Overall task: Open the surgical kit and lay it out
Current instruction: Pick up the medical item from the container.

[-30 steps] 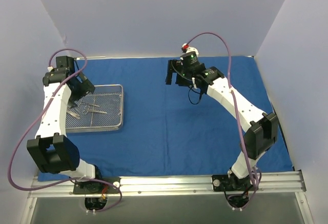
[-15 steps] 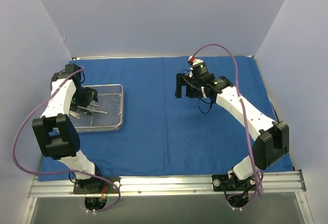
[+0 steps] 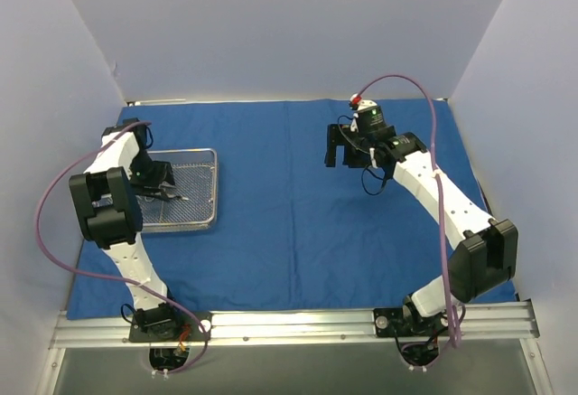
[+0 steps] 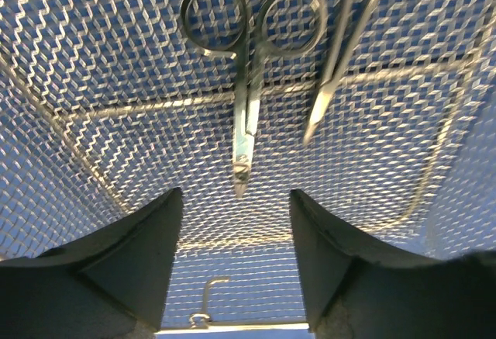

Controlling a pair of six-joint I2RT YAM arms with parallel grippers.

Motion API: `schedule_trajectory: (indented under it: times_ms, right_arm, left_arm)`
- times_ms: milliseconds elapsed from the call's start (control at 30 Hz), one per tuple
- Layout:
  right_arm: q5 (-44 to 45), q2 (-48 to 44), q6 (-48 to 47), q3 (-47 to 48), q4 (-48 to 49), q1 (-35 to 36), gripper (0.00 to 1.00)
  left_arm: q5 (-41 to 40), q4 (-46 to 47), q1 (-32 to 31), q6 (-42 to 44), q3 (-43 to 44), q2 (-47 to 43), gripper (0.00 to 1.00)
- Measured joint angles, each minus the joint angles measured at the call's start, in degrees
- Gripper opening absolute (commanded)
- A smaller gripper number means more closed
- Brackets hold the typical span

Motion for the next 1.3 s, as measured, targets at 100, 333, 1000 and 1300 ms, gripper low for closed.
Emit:
schedule_trajectory:
  times_ms: [100, 333, 1000, 1300]
  right_arm:
    - [0.0, 0.0, -0.3, 0.0, 0.0, -1.5, 0.98]
    - [0.1, 0.1, -0.6, 0.0, 0.0, -3.4, 0.98]
    - [-0.1, 0.9, -0.3, 0.0, 0.0, -4.9, 0.98]
    - [-0.2, 0.9, 0.2, 0.0, 0.0, -5.3, 0.98]
  left_arm:
    - [0.0, -0.2, 0.7, 0.0, 2.1, 1.4, 0.64]
    - [0.0, -0.7, 0.8, -0.1, 4.8, 5.5, 0.62]
    - [0.3, -0.5, 1.1, -0.3, 2.1, 6.7, 0.43]
    - [1.4, -0.4, 1.6, -0.2, 2.6, 7.3, 0.35]
